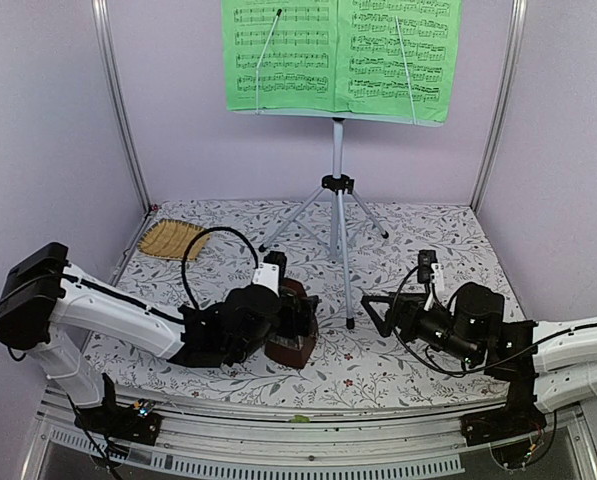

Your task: Set up the instrument practice props

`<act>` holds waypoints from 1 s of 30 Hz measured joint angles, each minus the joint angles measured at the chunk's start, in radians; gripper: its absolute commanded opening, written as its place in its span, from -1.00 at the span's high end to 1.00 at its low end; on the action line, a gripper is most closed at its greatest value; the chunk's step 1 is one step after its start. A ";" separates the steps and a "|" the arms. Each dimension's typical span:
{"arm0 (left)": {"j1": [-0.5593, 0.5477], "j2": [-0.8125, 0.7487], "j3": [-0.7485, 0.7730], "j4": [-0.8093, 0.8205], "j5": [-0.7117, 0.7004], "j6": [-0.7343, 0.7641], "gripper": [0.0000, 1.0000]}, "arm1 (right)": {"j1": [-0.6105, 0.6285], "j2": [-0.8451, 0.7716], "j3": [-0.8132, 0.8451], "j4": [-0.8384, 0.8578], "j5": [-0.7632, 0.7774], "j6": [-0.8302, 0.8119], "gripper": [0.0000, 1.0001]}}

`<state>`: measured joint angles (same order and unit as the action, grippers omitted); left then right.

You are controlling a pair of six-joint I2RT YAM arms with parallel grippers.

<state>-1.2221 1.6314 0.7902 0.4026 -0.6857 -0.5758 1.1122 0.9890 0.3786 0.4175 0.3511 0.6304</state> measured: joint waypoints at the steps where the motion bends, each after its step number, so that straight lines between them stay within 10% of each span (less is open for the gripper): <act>1: -0.002 -0.005 -0.002 -0.001 0.002 0.000 -0.88 | 0.000 0.008 0.000 0.000 -0.006 0.006 -0.78; 13: -0.013 -0.360 -0.144 -0.074 0.024 -0.014 -0.75 | 0.014 0.222 0.089 -0.006 -0.078 0.121 -0.33; 23: 0.248 -0.465 -0.177 -0.290 0.216 -0.228 0.53 | 0.027 0.440 0.232 0.002 -0.105 0.211 0.97; 30: 0.298 -0.347 -0.172 -0.324 0.413 -0.222 0.95 | 0.027 0.524 0.291 0.000 -0.105 0.246 1.00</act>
<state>-0.9237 1.2842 0.6186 0.0788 -0.2726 -0.7982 1.1393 1.5131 0.6701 0.4175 0.2459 0.8761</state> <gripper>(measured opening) 0.070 0.016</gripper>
